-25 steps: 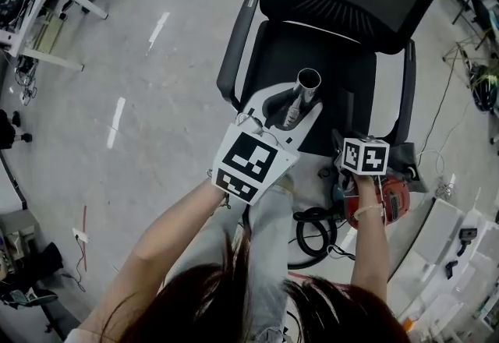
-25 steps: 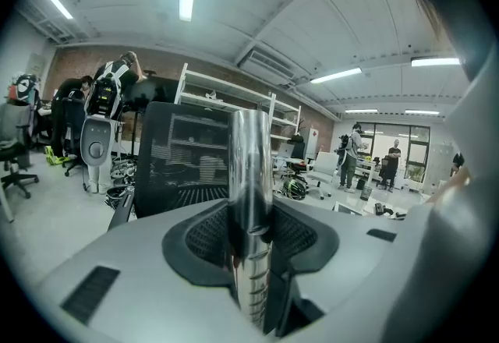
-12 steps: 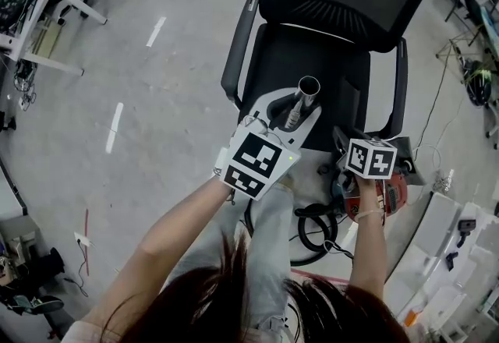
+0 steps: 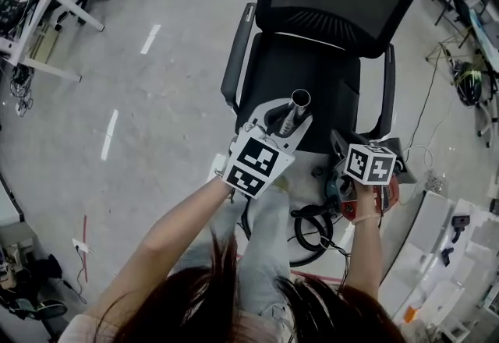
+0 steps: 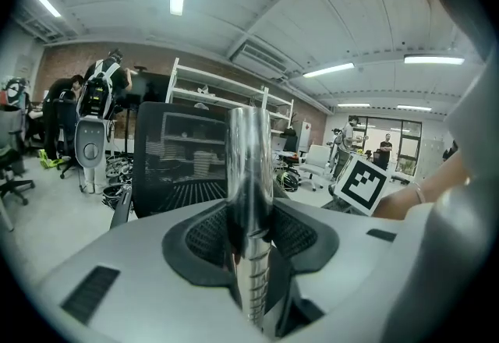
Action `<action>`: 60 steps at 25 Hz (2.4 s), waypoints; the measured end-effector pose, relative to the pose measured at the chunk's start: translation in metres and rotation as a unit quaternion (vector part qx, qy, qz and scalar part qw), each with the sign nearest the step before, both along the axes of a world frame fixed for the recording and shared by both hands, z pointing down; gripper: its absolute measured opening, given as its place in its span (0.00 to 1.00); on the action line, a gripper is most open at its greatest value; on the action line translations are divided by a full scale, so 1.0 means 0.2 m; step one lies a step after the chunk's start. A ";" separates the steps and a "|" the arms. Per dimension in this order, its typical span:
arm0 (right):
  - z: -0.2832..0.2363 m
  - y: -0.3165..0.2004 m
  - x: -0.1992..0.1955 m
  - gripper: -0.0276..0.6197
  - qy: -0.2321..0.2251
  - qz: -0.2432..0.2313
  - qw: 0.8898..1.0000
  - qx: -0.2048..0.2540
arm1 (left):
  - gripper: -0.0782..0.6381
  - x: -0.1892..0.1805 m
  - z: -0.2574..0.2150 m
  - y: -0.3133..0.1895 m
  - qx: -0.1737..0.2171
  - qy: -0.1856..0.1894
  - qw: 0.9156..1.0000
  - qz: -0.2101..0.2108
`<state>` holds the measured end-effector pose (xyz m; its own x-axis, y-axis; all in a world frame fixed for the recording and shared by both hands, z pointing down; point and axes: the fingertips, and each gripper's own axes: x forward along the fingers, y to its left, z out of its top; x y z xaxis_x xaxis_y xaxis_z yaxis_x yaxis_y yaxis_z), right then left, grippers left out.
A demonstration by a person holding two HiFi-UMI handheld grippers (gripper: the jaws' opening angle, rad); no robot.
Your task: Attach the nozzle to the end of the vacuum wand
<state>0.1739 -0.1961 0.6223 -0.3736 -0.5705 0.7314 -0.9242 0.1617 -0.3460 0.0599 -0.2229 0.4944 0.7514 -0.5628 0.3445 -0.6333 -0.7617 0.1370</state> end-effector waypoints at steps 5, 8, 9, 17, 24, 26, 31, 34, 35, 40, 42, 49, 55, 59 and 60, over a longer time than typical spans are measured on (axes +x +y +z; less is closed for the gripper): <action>-0.14 0.01 0.00 0.20 0.003 0.003 1.000 0.014 | 0.32 -0.01 -0.03 0.03 -0.010 -0.008 1.000 -0.001; -0.23 -0.01 0.01 0.20 0.004 0.005 1.000 0.025 | 0.32 0.01 -0.05 0.06 -0.011 -0.012 1.000 0.004; -0.26 0.00 0.01 0.20 0.005 0.004 1.000 0.028 | 0.32 0.01 -0.05 0.07 -0.012 -0.014 1.000 0.005; -0.42 0.00 0.00 0.20 0.005 -0.007 0.999 0.041 | 0.32 0.03 -0.07 0.09 -0.020 -0.033 0.999 0.005; -0.51 -0.02 -0.01 0.20 -0.010 -0.001 0.998 0.054 | 0.32 0.07 -0.08 0.13 -0.020 -0.040 0.999 0.009; -0.55 -0.01 -0.01 0.20 -0.014 0.001 0.998 0.057 | 0.32 0.07 -0.08 0.14 -0.022 -0.044 0.999 0.009; -0.60 -0.03 0.00 0.20 -0.034 0.009 0.997 0.065 | 0.32 0.08 -0.09 0.16 -0.020 -0.052 0.998 0.010; -0.64 -0.03 0.00 0.20 -0.035 0.007 0.997 0.074 | 0.32 0.10 -0.06 0.18 -0.024 -0.052 0.998 0.008; -0.66 -0.03 0.00 0.20 -0.037 0.006 0.996 0.077 | 0.32 0.10 -0.06 0.19 -0.027 -0.053 0.998 0.006; -0.76 -0.04 0.02 0.20 -0.064 0.020 0.993 0.096 | 0.32 0.12 -0.08 0.21 -0.021 -0.057 0.998 0.003; -0.79 -0.05 0.03 0.20 -0.067 0.022 0.992 0.104 | 0.32 0.14 -0.08 0.22 -0.019 -0.059 0.998 0.005; -0.92 -0.04 0.03 0.20 -0.086 0.026 0.987 0.131 | 0.32 0.17 -0.10 0.28 -0.014 -0.055 0.998 0.003; -1.01 -0.04 -0.01 0.20 -0.095 0.022 0.984 0.150 | 0.32 0.17 -0.11 0.30 -0.015 -0.054 0.998 0.004; -1.07 -0.05 -0.03 0.20 -0.109 0.022 0.981 0.161 | 0.32 0.17 -0.11 0.32 -0.019 -0.056 0.998 0.006; -1.09 -0.06 -0.04 0.20 -0.112 0.022 0.980 0.166 | 0.32 0.17 -0.11 0.32 -0.019 -0.057 0.998 0.008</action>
<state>0.1664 -0.2073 0.4044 -0.4725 -0.7825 0.4055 -0.8401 0.2608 -0.4756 0.0944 -0.1587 0.4717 0.7155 -0.5356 0.4486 -0.6335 -0.7681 0.0933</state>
